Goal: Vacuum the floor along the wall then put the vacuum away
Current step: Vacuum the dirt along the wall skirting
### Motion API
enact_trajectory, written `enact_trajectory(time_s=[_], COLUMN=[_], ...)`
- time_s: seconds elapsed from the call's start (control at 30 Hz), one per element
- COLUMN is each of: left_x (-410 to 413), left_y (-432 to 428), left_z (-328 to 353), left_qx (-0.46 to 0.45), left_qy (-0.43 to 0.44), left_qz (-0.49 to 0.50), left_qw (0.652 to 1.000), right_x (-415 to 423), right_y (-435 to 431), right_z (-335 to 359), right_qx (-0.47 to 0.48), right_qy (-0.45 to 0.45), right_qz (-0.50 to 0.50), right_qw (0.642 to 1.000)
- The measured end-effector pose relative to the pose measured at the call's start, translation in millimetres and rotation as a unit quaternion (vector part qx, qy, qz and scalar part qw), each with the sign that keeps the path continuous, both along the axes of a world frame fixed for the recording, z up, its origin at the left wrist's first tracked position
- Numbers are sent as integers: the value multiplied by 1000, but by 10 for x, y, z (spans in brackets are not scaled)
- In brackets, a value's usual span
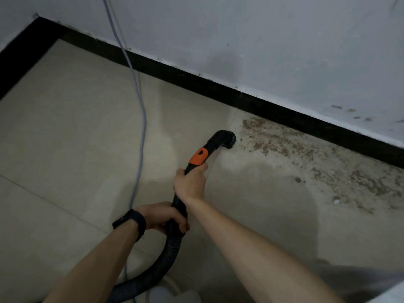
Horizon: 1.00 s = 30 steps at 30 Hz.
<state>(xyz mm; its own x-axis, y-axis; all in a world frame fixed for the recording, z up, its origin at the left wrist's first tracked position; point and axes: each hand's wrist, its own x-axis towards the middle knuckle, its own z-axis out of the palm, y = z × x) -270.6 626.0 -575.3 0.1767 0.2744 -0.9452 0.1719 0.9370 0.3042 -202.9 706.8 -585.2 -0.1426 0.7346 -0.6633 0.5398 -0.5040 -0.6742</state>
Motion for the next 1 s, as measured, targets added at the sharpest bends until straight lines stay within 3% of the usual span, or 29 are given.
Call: enact_trajectory(time_s=[0.2, 0.4, 0.57, 1.0], left_x=[112, 526, 556, 638], left_y=[341, 768, 891, 917], left_z=[133, 144, 16, -80], left_qx=[42, 152, 212, 205], left_qy=[1, 94, 144, 155], left_qz=[61, 157, 76, 33], left_qw=[997, 971, 964, 966], right_x=[-29, 148, 117, 286], right_y=[483, 1025, 1049, 1084], right_z=[153, 189, 115, 27], right_qx=[13, 58, 58, 58], right_qy=[-54, -101, -105, -98], right_qz=[60, 85, 86, 70], right_qw=[997, 989, 989, 991])
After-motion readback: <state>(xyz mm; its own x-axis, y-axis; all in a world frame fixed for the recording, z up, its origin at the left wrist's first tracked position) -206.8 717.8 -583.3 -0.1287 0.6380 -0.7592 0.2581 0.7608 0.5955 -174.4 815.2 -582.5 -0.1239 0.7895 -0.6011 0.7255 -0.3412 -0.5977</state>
